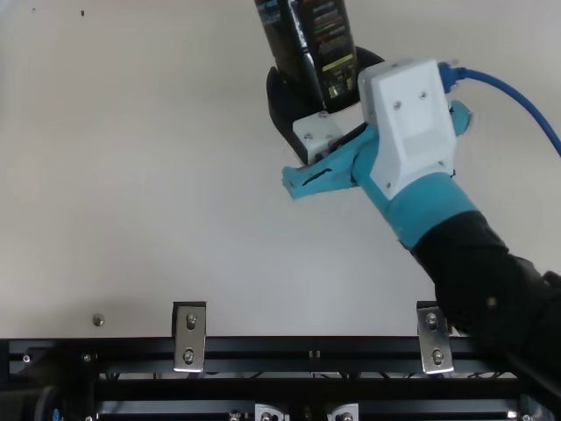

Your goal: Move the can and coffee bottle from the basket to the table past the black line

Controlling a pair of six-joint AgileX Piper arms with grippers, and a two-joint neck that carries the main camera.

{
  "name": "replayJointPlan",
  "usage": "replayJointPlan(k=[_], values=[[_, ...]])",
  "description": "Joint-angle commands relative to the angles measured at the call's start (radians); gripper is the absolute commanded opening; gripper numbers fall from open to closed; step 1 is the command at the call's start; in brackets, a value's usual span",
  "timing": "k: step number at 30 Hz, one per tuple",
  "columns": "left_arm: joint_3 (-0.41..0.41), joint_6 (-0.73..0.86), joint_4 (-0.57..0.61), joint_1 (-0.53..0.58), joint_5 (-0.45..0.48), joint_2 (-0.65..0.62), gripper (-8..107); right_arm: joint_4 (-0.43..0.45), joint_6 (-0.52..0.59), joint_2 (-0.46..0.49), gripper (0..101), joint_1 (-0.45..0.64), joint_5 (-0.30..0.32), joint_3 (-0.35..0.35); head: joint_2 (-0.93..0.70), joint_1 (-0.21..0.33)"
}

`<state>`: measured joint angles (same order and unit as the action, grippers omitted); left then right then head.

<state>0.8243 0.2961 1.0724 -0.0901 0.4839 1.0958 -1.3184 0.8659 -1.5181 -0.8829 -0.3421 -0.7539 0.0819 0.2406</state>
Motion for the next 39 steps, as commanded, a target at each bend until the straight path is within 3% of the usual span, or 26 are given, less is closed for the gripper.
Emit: replayJointPlan(k=[1, 25, 34, 39], values=[[0.0, 0.0, 0.0, 0.0, 0.0, 0.0, 90, -0.044, 0.073, -0.013, 0, 0.006, 0.001, -0.013, 0.001, 0.002], [0.0, 0.0, 0.0, 0.0, 0.0, 0.0, 90, -0.333, 0.491, -0.224, 0, 0.115, 0.02, -0.237, 0.001, 0.002], [0.0, 0.0, 0.0, 0.0, 0.0, 0.0, 90, -0.427, 0.598, -0.283, 0, 0.13, 0.015, -0.307, 0.001, 0.002], [0.0, 0.0, 0.0, 0.0, 0.0, 0.0, 90, -0.427, 0.601, -0.311, 0, 0.138, 0.015, -0.322, 0.001, 0.002]])
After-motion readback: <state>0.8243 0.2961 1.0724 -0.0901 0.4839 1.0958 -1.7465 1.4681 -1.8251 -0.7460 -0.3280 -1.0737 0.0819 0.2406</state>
